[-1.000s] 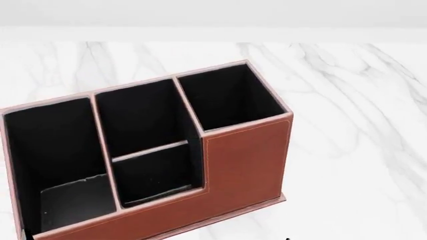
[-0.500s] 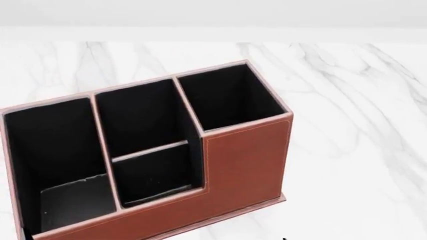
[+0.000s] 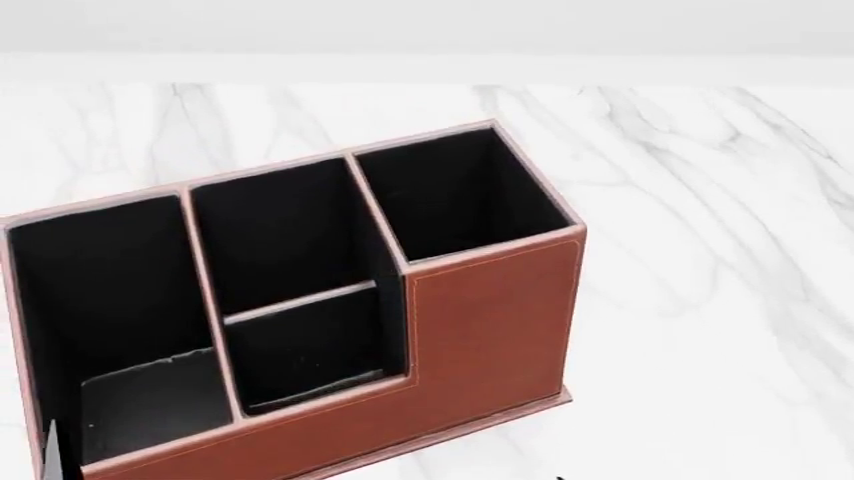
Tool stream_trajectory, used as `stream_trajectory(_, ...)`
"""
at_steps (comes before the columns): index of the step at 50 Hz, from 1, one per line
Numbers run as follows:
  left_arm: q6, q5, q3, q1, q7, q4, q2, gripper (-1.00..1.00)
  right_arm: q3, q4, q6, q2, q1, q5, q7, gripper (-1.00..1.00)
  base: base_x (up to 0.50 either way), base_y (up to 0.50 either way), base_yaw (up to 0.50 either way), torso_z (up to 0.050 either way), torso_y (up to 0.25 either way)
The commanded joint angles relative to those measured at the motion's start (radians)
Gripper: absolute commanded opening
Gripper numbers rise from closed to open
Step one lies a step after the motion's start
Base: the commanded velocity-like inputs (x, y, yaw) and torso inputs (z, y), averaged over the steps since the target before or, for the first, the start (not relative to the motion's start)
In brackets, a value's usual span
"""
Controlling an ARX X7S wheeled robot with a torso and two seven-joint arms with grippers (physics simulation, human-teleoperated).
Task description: Pick up the book and place it in the back compartment of the caddy.
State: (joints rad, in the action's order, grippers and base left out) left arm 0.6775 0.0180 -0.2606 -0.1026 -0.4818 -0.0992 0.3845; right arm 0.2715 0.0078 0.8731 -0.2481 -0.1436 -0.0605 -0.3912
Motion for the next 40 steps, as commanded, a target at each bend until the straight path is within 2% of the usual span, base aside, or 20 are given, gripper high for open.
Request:
stream_trajectory(1,-0.139,-0.082,-0.032,0.054,0.089,-0.058,0.081,1.00,0.007,0.007,0.001,-0.002,0.005,-0.002,-0.001,1.00,0.00,0.00,0.00,0.000,0.000)
stream_trajectory(3,-0.160,-0.095,-0.036,0.060,0.103,-0.076,0.095,1.00,0.008,0.012,0.003,-0.002,0.007,0.000,-0.001,1.00,0.00,0.00,0.00,0.000,0.000)
stream_trajectory(8,-0.228,-0.249,-0.077,0.122,0.216,-0.062,0.145,1.00,0.010,0.012,0.006,-0.003,0.006,0.002,-0.002,1.00,0.00,0.00,0.00,0.000,0.000)
stream_trajectory(10,-0.213,-0.288,-0.084,0.126,0.246,-0.059,0.154,1.00,0.010,0.013,0.005,-0.003,0.008,0.002,-0.003,1.00,0.00,0.00,0.00,0.000,0.000)
stream_trajectory(19,-0.281,-0.400,-0.115,0.192,0.344,-0.025,0.191,1.00,0.015,0.014,0.003,-0.005,0.010,0.004,-0.004,1.00,0.00,0.00,0.00,0.000,0.000)
stream_trajectory(23,-0.313,-0.468,-0.150,0.228,0.434,0.001,0.212,1.00,0.017,0.015,0.002,-0.005,0.012,0.005,-0.005,1.00,0.00,0.00,0.00,0.000,0.000)
stream_trajectory(26,-0.326,-0.481,-0.170,0.256,0.482,0.032,0.217,1.00,0.019,0.020,0.003,-0.005,0.015,0.004,-0.004,1.00,0.00,0.00,0.00,0.000,0.000)
stream_trajectory(28,-0.349,-0.433,-0.168,0.279,0.441,0.064,0.200,1.00,0.020,0.021,0.003,-0.005,0.015,0.007,-0.005,1.00,0.00,0.00,0.00,0.000,0.000)
stream_trajectory(40,-0.418,-0.443,-0.260,0.381,0.593,0.190,0.175,1.00,0.023,0.026,0.005,-0.006,0.018,0.014,-0.009,1.00,0.00,0.00,0.00,0.000,0.000)
